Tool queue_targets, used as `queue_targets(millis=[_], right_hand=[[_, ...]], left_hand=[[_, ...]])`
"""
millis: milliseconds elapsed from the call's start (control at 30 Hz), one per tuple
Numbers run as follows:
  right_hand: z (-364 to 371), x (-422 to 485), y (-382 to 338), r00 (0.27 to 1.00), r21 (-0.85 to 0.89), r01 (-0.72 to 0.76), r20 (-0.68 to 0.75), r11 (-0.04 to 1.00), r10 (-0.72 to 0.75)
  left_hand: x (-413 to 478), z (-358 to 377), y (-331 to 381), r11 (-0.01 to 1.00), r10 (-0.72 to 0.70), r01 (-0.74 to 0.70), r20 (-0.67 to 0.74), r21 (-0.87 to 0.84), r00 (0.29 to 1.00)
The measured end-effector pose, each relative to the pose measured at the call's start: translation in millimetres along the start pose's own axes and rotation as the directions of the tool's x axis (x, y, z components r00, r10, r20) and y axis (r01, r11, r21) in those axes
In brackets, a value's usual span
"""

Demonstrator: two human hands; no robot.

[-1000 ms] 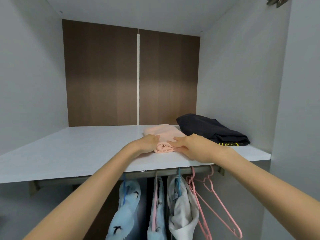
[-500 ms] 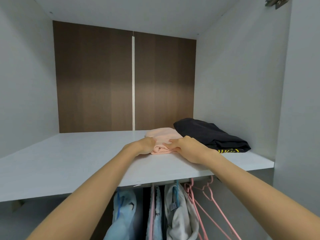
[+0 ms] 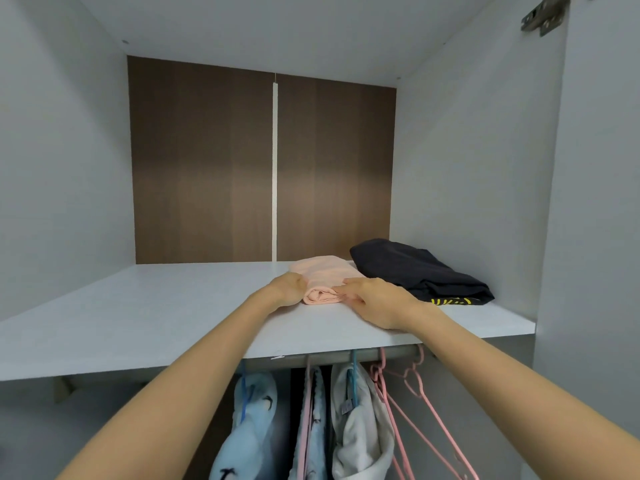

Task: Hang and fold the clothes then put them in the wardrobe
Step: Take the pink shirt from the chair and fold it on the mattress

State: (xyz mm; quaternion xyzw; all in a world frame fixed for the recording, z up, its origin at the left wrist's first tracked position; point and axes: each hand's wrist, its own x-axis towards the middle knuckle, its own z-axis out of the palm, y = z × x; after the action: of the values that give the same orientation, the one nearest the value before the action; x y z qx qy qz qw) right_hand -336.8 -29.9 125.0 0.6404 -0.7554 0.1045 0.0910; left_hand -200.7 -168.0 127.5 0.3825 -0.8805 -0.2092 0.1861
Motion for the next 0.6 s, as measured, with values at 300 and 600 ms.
queue_targets(millis=[300,600], right_hand=[[-35,-65,0,0.893,0.057,-0.07,-0.44,0.996,0.088],[-42,-160,-16,0.788,0.083,0.041,-0.616,0.996,0.019]], left_hand=[[-60,-18,14,0.983,0.178,-0.186,-0.272,-0.006,0.946],[-179,7,48,0.961,0.277,-0.235,-0.515,0.148,0.811]])
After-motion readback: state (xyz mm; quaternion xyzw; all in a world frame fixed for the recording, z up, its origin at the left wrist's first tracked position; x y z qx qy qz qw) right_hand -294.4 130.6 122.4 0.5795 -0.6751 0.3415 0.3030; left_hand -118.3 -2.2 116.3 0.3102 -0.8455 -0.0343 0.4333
